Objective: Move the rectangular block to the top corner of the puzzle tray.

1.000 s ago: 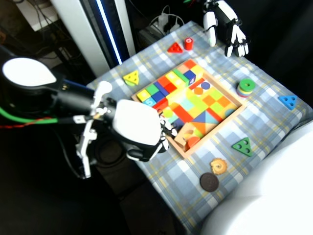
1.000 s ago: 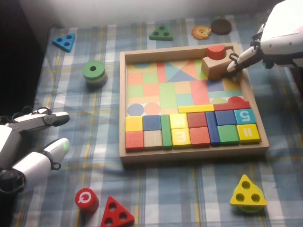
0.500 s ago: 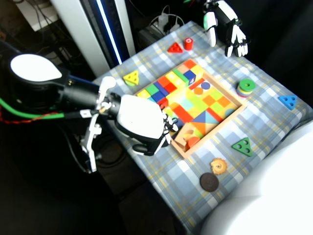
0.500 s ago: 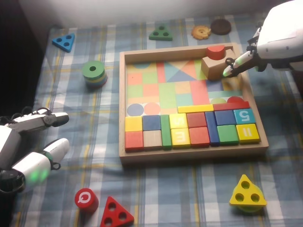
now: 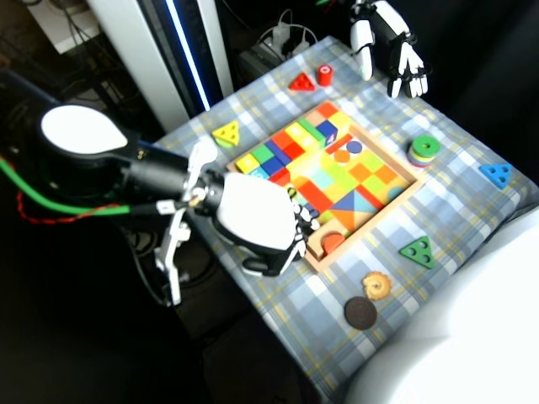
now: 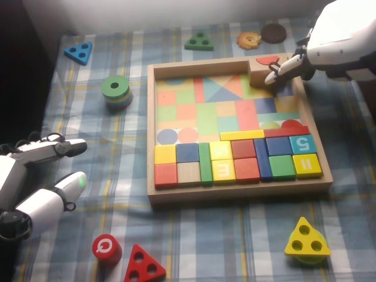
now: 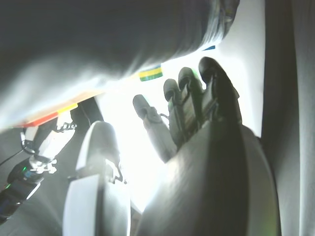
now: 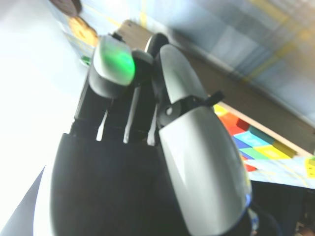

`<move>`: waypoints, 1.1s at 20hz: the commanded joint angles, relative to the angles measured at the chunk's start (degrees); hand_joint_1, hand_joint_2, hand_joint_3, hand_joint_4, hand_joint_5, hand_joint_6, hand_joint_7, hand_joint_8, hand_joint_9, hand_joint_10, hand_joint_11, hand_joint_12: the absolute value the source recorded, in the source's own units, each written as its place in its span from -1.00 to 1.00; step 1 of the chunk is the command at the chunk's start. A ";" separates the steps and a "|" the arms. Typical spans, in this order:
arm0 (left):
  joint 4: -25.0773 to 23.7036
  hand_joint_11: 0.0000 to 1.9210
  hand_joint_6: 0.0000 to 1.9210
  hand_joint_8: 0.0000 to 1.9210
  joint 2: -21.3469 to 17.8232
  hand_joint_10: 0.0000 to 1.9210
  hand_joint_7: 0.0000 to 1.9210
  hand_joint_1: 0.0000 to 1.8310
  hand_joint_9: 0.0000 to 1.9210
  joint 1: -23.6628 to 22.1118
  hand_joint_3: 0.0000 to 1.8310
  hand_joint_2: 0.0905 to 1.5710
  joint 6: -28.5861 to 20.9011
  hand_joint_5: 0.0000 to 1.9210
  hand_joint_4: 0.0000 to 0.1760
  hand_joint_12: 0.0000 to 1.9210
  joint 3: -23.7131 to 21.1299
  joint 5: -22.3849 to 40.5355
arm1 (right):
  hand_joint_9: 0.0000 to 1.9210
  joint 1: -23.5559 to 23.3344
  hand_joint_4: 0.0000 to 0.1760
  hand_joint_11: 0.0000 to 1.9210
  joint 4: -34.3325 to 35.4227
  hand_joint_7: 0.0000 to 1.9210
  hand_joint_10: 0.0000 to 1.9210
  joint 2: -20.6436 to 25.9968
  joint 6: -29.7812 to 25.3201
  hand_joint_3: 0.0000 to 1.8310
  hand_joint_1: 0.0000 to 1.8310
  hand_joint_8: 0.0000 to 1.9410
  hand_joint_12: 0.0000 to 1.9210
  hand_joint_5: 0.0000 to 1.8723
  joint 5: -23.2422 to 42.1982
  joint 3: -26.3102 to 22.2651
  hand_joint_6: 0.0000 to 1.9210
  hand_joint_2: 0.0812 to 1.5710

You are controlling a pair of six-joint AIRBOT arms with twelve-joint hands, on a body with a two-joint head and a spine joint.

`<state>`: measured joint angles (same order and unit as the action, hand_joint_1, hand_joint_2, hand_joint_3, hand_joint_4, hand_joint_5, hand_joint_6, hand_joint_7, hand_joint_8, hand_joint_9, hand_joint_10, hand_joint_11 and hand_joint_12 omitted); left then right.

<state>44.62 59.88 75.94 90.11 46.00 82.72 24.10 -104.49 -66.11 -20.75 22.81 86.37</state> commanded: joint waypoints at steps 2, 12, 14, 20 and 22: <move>-1.98 -1.00 -1.00 -1.00 -0.17 -1.00 -0.57 -0.12 -0.70 -0.37 -1.00 0.59 -0.38 -0.21 -0.18 -0.51 0.06 6.53 | 0.31 -0.92 -0.15 0.39 2.71 -0.06 1.00 -0.24 0.30 -1.00 0.55 0.97 1.00 -0.64 -1.13 0.73 -1.00 0.61; -1.98 -1.00 -1.00 -1.00 -0.15 -1.00 -0.58 -0.14 -0.70 -0.37 -1.00 0.59 -0.38 -0.21 -0.15 -0.61 0.09 6.45 | 0.19 -0.93 -0.07 0.27 3.10 -0.33 1.00 1.73 0.31 -0.98 0.47 0.79 1.00 -0.61 -1.34 -0.61 -1.00 0.64; -1.96 -1.00 -1.00 -1.00 -0.15 -1.00 -0.58 -0.12 -0.71 -0.37 -1.00 0.60 -0.38 -0.22 -0.10 -0.63 0.08 6.41 | 0.23 -0.93 0.02 0.32 3.09 -0.16 1.00 2.85 0.33 -1.00 0.63 0.99 1.00 -0.61 -1.34 -2.04 -1.00 0.61; -1.94 -1.00 -1.00 -1.00 -0.13 -0.99 -0.57 -0.15 -0.71 -0.36 -1.00 0.60 -0.39 -0.21 -0.17 -0.63 0.08 6.39 | 0.35 -1.98 0.01 0.45 3.73 0.05 1.00 7.46 0.52 -1.00 0.60 1.00 1.00 -0.62 -1.37 -7.04 -1.00 0.63; -1.94 -1.00 -1.00 -1.00 -0.15 -0.99 -0.57 -0.16 -0.71 -0.36 -1.00 0.60 -0.39 -0.21 -0.14 -0.56 0.06 6.46 | 0.46 -1.98 -0.66 0.53 10.88 0.21 1.00 9.50 6.90 -1.00 0.62 1.00 1.00 -0.56 -1.51 -8.37 -0.99 0.60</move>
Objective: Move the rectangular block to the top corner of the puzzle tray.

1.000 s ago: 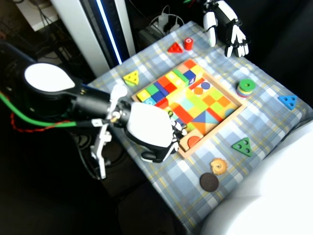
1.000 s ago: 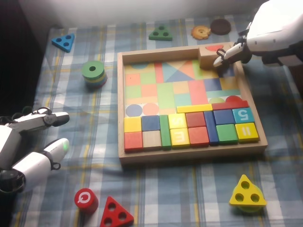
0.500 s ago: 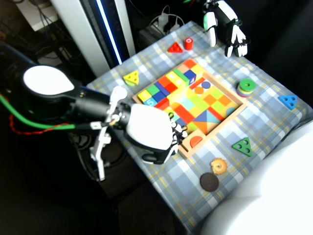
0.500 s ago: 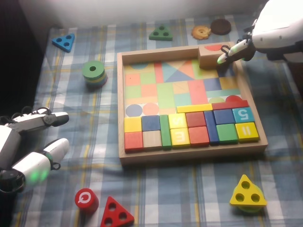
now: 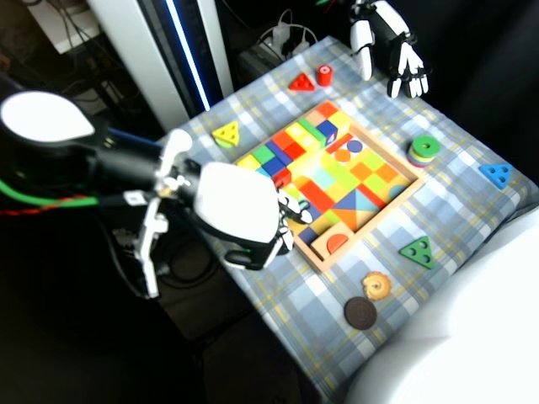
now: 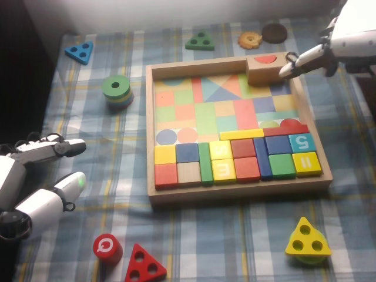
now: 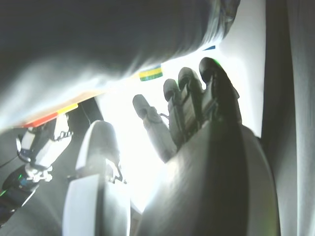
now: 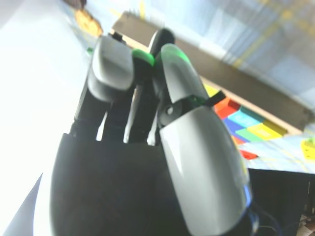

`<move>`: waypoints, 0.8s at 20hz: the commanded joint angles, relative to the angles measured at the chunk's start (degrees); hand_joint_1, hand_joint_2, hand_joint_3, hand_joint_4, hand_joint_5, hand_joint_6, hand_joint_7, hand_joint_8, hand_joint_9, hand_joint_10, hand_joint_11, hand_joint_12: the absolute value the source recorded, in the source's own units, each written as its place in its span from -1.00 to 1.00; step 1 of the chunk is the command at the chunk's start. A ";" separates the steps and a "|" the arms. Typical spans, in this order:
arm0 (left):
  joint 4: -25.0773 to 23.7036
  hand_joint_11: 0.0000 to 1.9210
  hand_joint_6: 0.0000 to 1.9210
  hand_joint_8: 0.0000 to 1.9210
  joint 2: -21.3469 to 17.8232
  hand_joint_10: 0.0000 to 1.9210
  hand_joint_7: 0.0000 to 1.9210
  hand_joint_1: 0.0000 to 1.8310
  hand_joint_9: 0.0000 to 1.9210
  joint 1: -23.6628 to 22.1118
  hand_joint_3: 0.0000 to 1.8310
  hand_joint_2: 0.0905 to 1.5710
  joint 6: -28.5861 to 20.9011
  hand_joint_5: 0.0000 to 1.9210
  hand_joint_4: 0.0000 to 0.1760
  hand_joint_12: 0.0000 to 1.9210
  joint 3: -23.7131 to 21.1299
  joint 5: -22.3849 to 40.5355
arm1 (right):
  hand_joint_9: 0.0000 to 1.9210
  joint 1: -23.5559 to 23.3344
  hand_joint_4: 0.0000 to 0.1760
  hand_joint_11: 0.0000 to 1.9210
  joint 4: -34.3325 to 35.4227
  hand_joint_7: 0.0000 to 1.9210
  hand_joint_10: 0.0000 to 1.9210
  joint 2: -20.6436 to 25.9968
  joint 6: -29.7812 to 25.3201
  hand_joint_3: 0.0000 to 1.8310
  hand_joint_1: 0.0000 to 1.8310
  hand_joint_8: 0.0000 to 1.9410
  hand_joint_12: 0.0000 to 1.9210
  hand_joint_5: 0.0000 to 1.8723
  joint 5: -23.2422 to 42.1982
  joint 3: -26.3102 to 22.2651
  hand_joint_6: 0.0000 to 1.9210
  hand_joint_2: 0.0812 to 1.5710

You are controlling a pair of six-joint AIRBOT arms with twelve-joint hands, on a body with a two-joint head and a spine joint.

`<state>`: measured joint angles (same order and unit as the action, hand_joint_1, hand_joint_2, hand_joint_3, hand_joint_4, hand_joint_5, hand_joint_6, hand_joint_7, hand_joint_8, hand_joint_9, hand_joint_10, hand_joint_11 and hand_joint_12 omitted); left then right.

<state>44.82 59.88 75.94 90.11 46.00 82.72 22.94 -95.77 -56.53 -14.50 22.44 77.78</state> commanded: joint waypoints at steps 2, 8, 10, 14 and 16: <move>-2.07 -1.00 -1.00 -1.00 -0.31 -1.00 -0.57 -0.16 -0.72 -0.32 -1.00 0.60 -0.39 -0.21 -0.17 -0.54 0.04 6.74 | 0.42 -0.87 0.06 0.47 8.71 0.17 1.00 2.65 5.91 -1.00 0.57 1.00 1.00 -0.61 -1.57 -1.92 -1.00 0.63; -1.82 -1.00 -1.00 -1.00 -1.36 -1.00 -0.60 -0.18 -0.75 -0.07 -1.00 0.61 -0.37 -0.23 -0.33 -0.83 -0.02 8.82 | 0.43 6.44 -0.33 0.48 61.09 0.14 1.00 9.55 50.58 -1.00 0.55 1.00 1.00 -0.65 5.09 -10.20 -0.99 0.60; -1.81 -1.00 -1.00 -1.00 -1.55 -1.00 -0.61 -0.23 -0.77 -0.05 -1.00 0.62 -0.37 -0.26 0.01 -0.85 -0.09 8.95 | 0.50 10.52 0.21 0.49 70.09 0.13 1.00 10.22 55.37 -1.00 0.28 0.99 1.00 -0.74 9.44 -11.06 -1.00 0.60; -1.51 -1.00 -1.00 -1.00 -2.01 -1.00 -0.61 -0.15 -0.76 0.41 -1.00 0.60 -0.38 -0.24 0.03 -0.69 -0.57 9.53 | 0.30 21.45 -0.42 0.30 88.46 -0.02 1.00 10.68 63.63 -1.00 -0.17 0.96 1.00 -0.77 21.65 -13.03 -1.00 0.60; -0.88 -1.00 -1.00 -1.00 -2.02 -1.00 -0.61 -0.12 -0.78 0.85 -1.00 0.60 -0.38 -0.24 0.00 -0.79 -0.72 10.03 | -0.11 25.88 -0.44 -0.16 96.29 -0.18 0.77 11.34 71.63 -1.00 -0.41 0.33 1.00 -0.77 28.00 -16.59 -1.00 0.65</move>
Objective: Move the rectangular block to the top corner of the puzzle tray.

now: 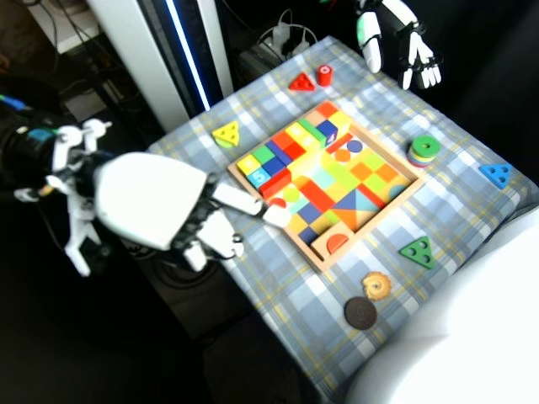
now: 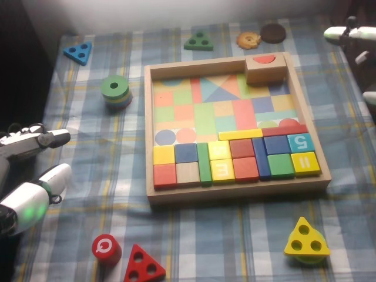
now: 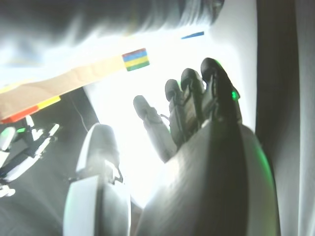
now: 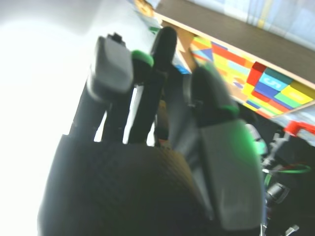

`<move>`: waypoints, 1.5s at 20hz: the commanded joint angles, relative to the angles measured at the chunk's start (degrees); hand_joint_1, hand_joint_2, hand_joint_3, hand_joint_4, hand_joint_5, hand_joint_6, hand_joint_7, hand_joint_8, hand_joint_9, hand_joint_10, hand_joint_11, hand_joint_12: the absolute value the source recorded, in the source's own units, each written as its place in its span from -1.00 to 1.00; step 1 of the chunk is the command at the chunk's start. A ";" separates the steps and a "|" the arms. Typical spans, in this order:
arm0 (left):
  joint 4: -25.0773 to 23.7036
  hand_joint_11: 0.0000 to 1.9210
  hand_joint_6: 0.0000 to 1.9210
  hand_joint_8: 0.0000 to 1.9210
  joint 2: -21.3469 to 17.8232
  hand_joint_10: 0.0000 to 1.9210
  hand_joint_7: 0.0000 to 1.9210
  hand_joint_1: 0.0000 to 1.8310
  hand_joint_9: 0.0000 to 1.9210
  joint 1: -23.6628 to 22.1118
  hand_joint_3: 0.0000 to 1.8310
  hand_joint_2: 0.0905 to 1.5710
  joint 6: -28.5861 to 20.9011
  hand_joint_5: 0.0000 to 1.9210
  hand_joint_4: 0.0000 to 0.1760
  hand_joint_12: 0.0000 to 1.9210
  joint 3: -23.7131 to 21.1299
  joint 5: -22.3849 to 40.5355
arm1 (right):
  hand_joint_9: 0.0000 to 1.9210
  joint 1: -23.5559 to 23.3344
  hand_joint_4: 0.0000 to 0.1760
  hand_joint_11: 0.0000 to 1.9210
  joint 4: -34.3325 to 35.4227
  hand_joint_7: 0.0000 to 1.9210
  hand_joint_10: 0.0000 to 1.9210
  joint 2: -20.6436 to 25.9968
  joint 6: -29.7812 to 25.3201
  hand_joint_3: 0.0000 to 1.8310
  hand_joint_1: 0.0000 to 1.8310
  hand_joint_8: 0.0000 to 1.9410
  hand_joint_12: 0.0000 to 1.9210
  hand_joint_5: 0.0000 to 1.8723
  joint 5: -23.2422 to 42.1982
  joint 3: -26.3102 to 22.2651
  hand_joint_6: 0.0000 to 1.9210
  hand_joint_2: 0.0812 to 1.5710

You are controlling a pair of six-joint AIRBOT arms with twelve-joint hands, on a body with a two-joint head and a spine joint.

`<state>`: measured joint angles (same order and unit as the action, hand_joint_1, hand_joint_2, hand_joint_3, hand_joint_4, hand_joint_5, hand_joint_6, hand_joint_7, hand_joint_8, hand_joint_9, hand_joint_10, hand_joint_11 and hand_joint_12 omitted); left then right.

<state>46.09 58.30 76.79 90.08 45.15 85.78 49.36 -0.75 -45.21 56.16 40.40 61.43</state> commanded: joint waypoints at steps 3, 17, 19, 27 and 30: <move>-2.13 -1.00 -1.00 -1.00 -0.38 -1.00 -0.61 -0.12 -0.78 0.27 -1.00 0.60 -0.36 -0.24 -0.06 -0.89 -0.44 8.51 | -0.43 6.33 -0.46 -0.79 9.33 -0.37 -0.52 0.54 10.77 -1.00 -0.83 -0.84 0.38 -0.81 17.85 -5.38 -1.00 0.63; -1.23 -1.00 -1.00 -1.00 1.21 -0.99 -0.59 -0.15 -0.75 -0.12 -1.00 0.59 -0.38 -0.24 -0.29 -0.70 0.27 7.82 | -0.85 31.18 -1.00 -1.00 35.50 -0.77 -1.00 -3.19 18.69 -1.00 -1.00 -1.00 -0.57 -0.74 50.99 -16.66 -1.00 0.38; -1.22 -1.00 -1.00 -1.00 1.43 -1.00 -0.58 -0.14 -0.75 -0.13 -1.00 0.59 -0.40 -0.23 -0.35 -0.71 0.27 8.03 | -0.89 31.13 -0.48 -1.00 35.74 -0.83 -1.00 -3.99 18.68 -1.00 -1.00 -1.00 -0.62 -0.77 51.83 -16.81 -1.00 0.33; -1.17 -1.00 -1.00 -1.00 1.58 -1.00 -0.61 -0.15 -0.75 -0.11 -1.00 0.61 -0.83 -0.26 -0.35 -0.67 0.30 8.20 | -0.93 30.55 -0.02 -1.00 36.49 -0.89 -1.00 -5.12 18.68 -1.00 -1.00 -1.00 -0.86 -0.89 52.25 -16.17 -1.00 0.26; -1.19 -1.00 -0.99 -1.00 1.76 -0.99 -0.60 -0.10 -0.74 -0.10 -1.00 0.60 -0.99 -0.24 -0.61 -0.69 0.28 8.22 | -0.87 30.23 0.15 -1.00 37.27 -0.82 -1.00 -6.10 18.68 -1.00 -1.00 -1.00 -0.80 -1.00 54.26 -16.33 -1.00 0.30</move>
